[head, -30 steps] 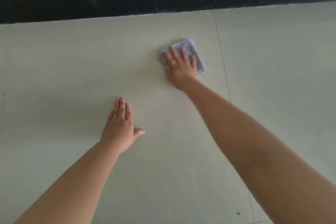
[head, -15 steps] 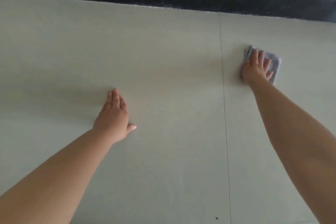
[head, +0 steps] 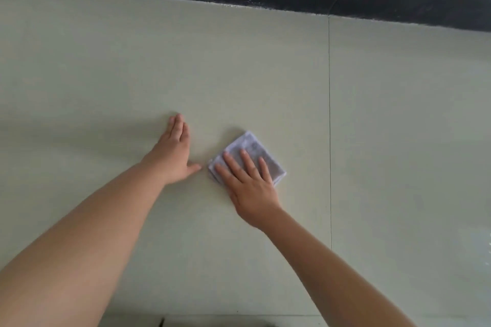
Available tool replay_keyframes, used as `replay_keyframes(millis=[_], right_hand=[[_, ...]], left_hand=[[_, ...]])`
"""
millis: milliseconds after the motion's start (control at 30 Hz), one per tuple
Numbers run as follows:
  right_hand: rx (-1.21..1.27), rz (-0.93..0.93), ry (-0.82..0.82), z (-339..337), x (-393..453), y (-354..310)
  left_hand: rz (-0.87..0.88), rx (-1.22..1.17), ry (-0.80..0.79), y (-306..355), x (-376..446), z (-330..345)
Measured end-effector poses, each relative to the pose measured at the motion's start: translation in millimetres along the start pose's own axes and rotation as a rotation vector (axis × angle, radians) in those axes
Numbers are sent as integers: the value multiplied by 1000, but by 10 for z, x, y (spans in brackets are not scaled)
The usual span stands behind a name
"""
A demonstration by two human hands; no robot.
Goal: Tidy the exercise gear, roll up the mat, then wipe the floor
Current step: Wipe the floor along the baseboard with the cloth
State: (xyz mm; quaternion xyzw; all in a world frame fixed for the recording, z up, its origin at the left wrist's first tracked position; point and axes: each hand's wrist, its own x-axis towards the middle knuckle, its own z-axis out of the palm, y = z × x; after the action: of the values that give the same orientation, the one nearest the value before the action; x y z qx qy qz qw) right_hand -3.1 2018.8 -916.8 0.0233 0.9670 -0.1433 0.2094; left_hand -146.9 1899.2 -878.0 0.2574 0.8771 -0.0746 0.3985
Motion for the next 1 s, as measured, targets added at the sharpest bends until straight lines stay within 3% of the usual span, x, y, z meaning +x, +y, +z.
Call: replay_keyframes(millis=[133, 200, 300, 367, 433, 567, 733, 800, 900, 1000], right_hand=[[83, 264, -60, 346, -1151, 389], [217, 520, -70, 305, -1514, 658], [423, 862, 21, 106, -1550, 934], [490, 973, 63, -88, -1249, 982], [512, 928, 51, -241, -847, 954], [389, 599, 15, -255, -314, 492], [289, 321, 16, 337, -1033, -71], [296, 540, -12, 520, -1654, 87], [544, 1088, 55, 510, -2253, 672], [549, 1310, 236, 228, -2005, 1303]], left_hand=[[7, 110, -47, -24, -171, -83], [-1, 134, -37, 12, -322, -73], [48, 144, -6, 168, -538, -39], [94, 150, 7, 301, -633, -11], [139, 194, 6, 385, -658, 53], [197, 305, -6, 401, -526, 138], [247, 327, 17, 385, -306, 83], [272, 276, 43, 490, -258, 110], [322, 238, 48, 677, -238, 301], [311, 216, 73, 754, -195, 486]])
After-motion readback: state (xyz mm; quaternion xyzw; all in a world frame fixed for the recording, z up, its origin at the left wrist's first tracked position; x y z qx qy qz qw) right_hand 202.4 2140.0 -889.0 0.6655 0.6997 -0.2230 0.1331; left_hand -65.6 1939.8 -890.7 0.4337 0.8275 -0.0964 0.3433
